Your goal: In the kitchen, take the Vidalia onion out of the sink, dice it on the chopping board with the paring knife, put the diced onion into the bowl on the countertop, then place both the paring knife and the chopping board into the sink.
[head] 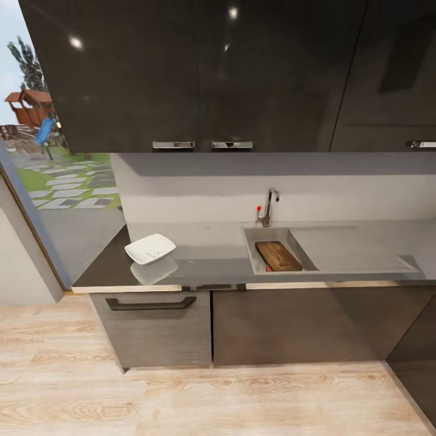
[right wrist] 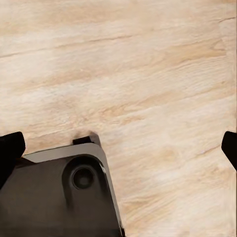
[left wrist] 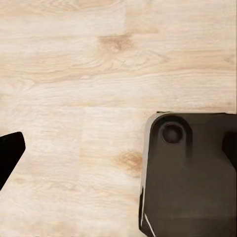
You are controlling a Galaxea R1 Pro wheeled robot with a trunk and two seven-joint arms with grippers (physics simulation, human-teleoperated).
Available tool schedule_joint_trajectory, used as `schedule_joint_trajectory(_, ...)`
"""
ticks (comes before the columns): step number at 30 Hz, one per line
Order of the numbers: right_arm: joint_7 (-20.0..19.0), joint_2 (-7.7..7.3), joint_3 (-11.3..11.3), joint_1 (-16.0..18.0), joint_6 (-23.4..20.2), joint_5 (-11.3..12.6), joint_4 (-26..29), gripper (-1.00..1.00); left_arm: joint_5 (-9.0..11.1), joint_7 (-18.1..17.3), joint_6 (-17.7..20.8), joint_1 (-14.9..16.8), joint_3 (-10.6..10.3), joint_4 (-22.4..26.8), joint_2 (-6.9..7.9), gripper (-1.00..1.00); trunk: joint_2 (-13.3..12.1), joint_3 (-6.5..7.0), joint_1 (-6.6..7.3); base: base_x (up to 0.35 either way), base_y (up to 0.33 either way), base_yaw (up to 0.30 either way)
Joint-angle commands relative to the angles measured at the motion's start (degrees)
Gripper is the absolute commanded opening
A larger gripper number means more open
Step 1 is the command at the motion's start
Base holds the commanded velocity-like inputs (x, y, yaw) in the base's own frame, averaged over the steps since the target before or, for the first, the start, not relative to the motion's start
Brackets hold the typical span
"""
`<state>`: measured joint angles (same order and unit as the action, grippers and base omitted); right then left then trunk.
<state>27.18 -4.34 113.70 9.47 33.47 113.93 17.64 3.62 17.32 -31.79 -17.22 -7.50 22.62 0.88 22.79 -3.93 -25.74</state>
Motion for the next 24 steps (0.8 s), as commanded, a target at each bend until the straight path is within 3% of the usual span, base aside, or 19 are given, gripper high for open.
schedule_joint_trajectory(1,0.43,0.02,0.49,0.11,-3.56,0.24,0.21,1.0,0.3,0.29,2.39,0.0,-0.52,-2.05,0.13,1.0,0.13,-0.11,-0.04,0.0,0.0,0.0)
schedule_joint_trajectory(4,0.22,0.41,0.49,0.11,-8.67,0.13,0.08,1.0,0.25,0.04,3.85,0.0,-0.57,-5.67,0.28,1.0,0.13,-0.11,-0.04,0.0,0.0,0.0)
schedule_joint_trajectory(6,0.13,0.45,0.43,0.11,-9.59,0.09,0.02,1.0,0.25,-0.04,4.05,0.0,-0.58,-6.88,0.32,1.0,0.13,-0.11,-0.04,0.0,0.0,0.0)
schedule_joint_trajectory(24,-0.11,0.39,0.21,0.11,-9.82,0.01,-0.58,1.0,0.33,-0.17,4.28,0.0,-0.59,-12.05,0.7,1.0,0.13,-0.11,-0.04,0.0,0.0,0.0)
